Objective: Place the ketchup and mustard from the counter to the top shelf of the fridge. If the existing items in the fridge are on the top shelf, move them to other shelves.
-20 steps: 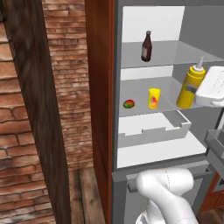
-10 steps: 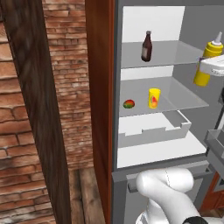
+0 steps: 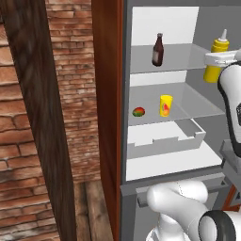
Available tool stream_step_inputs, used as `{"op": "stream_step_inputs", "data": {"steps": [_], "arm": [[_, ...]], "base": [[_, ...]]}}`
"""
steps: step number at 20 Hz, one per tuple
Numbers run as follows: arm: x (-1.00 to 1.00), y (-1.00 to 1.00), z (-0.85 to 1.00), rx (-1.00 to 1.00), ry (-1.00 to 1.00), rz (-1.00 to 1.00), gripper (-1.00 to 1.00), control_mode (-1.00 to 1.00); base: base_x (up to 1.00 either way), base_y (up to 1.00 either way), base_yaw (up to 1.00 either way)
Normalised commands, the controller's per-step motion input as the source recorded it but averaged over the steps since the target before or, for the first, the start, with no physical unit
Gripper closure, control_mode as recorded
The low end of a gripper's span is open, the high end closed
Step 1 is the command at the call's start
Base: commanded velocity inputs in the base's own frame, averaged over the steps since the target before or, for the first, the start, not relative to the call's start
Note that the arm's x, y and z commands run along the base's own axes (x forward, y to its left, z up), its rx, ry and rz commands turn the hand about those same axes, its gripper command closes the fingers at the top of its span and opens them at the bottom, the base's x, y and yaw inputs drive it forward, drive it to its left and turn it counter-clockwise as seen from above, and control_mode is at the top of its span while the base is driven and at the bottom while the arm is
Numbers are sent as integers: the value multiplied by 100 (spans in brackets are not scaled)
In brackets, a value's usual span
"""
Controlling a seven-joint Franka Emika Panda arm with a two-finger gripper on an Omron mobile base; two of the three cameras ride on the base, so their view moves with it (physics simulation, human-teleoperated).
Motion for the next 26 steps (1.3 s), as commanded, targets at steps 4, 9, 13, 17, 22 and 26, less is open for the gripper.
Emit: {"op": "stream_step_inputs", "data": {"steps": [4, 9, 13, 17, 22, 26], "arm": [[90, -13, 0, 0, 11, -7, 100, -100], [90, 0, 0, 0, 6, -9, 100, -100], [82, -12, -1, 0, 3, -7, 100, -100], [54, -31, -12, 0, 1, -3, 100, -100], [40, -31, -14, 0, 0, -1, 100, -100], [42, -24, -14, 0, 0, 0, 100, -100]], "base": [[0, 0, 0], [0, 0, 0], [0, 0, 0], [0, 0, 0], [0, 0, 0], [0, 0, 0]]}}
